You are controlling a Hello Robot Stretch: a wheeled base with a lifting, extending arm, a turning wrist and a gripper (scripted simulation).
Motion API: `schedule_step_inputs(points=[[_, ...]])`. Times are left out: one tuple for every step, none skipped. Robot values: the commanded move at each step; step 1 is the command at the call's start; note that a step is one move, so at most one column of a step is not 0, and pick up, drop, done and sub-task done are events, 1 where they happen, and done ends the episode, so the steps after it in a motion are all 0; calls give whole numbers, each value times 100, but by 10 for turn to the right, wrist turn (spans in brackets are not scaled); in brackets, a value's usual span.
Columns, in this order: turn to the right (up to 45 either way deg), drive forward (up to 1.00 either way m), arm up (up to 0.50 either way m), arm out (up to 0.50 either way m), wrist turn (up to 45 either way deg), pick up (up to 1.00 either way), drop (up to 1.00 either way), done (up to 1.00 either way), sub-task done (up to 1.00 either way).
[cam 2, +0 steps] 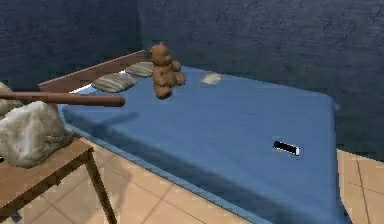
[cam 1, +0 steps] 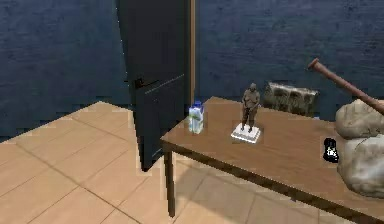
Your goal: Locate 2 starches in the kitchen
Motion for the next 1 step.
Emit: schedule_step_inputs(points=[[-360,0,0,0,0,0,0,0,0]])
